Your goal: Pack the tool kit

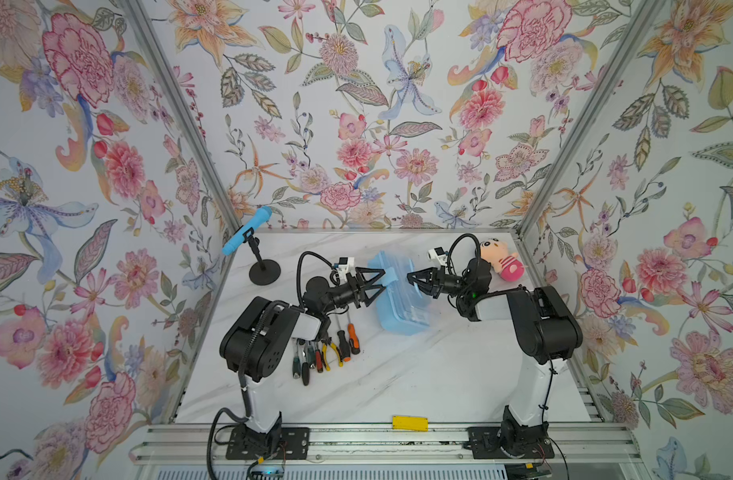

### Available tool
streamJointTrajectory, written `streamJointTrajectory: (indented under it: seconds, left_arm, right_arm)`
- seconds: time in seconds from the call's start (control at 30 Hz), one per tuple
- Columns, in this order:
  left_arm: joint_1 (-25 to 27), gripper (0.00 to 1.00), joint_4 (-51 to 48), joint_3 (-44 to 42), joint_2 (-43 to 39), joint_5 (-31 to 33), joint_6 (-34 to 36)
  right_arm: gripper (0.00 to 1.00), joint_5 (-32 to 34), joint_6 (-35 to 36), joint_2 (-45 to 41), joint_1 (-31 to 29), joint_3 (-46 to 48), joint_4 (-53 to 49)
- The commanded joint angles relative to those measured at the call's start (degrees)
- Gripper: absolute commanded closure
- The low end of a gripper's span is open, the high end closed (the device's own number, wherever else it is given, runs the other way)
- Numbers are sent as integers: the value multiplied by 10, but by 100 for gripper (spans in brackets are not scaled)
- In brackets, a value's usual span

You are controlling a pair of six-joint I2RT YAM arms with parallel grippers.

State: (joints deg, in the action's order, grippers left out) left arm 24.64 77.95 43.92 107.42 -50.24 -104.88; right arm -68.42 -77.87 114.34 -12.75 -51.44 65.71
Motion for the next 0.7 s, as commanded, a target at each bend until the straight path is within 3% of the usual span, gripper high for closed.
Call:
streamJointTrajectory:
  seconds: [0.0,0.13,0.33,0.53,0.67]
  left_arm:
    - [6,18,247,61,-51,-49,-9]
    - [-1,18,248,51,-36,-49,-10]
    - [-20,17,225,-7,-25,-32,18]
    - [-54,18,123,-79,-30,-16,97]
    - [-67,18,-30,-101,-64,-2,201]
  right_arm:
    - [100,58,140,88,-9,52,-123]
    - [100,63,152,53,-3,50,-144]
    - [100,109,292,-31,-22,-8,-399]
    - [100,199,423,-74,-65,-96,-656]
    - [100,286,476,-65,-92,-147,-775]
